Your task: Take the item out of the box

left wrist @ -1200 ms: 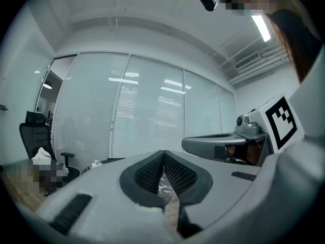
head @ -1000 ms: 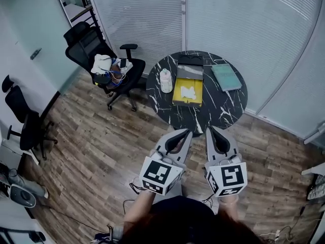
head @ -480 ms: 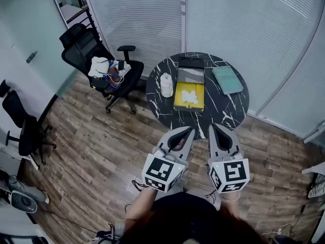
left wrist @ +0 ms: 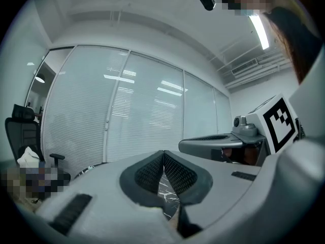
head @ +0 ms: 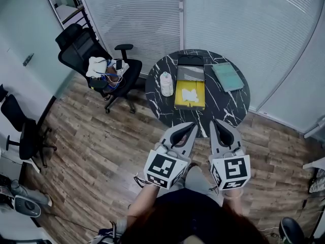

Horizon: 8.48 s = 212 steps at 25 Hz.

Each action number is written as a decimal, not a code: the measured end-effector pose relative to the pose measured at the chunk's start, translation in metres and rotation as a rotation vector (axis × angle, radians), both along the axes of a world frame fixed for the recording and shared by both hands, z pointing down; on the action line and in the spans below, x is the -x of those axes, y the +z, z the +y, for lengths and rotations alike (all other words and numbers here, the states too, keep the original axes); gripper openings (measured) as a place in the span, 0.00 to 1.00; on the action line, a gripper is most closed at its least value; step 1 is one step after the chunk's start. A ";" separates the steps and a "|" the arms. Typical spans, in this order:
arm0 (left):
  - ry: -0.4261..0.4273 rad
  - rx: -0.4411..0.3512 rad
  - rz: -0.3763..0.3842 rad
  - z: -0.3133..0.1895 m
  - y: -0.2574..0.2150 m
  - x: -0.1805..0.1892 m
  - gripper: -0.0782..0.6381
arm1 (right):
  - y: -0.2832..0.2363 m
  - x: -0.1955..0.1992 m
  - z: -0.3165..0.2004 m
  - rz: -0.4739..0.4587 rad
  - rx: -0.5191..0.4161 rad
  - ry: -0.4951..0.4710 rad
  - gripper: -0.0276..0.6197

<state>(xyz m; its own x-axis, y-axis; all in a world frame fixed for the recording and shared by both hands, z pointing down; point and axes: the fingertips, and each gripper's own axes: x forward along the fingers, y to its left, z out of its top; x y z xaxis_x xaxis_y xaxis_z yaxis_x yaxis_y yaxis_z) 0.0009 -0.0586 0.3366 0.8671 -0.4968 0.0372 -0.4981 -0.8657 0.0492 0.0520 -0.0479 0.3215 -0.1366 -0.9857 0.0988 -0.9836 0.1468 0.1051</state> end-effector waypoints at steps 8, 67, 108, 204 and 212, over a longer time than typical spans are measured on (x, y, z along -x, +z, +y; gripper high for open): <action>-0.018 0.001 0.002 -0.023 0.002 -0.006 0.15 | 0.005 -0.007 -0.022 0.014 0.008 -0.016 0.08; -0.194 0.084 -0.063 -0.259 0.030 -0.056 0.15 | 0.137 -0.053 -0.267 0.187 0.339 -0.301 0.08; -0.245 0.199 -0.120 -0.320 0.079 -0.073 0.15 | 0.285 -0.051 -0.311 0.373 0.638 -0.505 0.17; -0.218 0.177 -0.112 -0.254 0.068 -0.047 0.15 | 0.309 -0.048 -0.283 0.457 0.661 -0.351 0.08; -0.194 0.158 -0.109 -0.234 0.062 -0.046 0.15 | 0.289 -0.048 -0.269 0.429 0.621 -0.307 0.08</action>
